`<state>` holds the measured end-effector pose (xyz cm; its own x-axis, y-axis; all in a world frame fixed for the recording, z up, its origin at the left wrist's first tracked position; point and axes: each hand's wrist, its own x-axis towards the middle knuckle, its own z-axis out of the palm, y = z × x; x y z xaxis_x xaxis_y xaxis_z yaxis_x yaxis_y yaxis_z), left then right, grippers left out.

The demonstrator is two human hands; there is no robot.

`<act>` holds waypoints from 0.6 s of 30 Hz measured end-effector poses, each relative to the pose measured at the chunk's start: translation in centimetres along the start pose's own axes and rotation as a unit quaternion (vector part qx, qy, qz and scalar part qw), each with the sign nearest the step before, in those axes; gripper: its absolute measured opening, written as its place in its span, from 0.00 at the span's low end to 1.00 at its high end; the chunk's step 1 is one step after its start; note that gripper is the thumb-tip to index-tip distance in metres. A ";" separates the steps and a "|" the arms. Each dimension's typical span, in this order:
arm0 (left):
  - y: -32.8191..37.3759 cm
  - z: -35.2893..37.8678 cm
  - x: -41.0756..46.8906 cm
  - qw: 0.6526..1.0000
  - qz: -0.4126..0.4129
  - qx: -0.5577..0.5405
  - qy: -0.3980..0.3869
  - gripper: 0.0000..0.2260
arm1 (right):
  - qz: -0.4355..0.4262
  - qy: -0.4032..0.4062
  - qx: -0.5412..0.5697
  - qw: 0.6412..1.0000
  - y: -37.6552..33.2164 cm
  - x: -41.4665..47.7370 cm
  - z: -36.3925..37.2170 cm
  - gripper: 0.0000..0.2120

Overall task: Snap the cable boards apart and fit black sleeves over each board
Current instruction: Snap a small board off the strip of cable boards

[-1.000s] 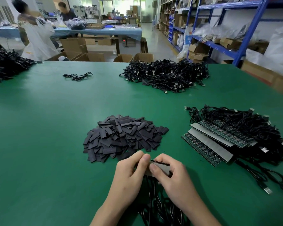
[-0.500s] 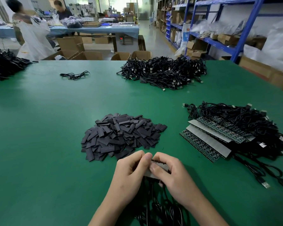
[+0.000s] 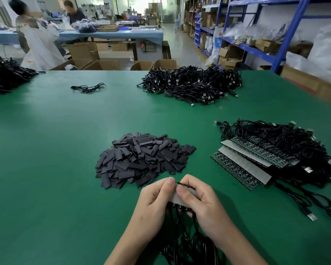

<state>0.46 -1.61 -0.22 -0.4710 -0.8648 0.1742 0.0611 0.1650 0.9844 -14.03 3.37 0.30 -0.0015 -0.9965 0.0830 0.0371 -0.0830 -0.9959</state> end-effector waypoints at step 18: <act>0.2 0.5 0.1 0.998 -0.007 0.005 0.058 0.25 | 0.012 0.060 -0.027 0.998 -0.4 0.2 -0.4 0.15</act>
<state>-0.05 -1.43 -0.01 -0.3666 -0.9160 0.1632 0.0470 0.1570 0.9865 -14.49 3.20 0.66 -0.1205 -0.9911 0.0566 -0.0147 -0.0552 -0.9984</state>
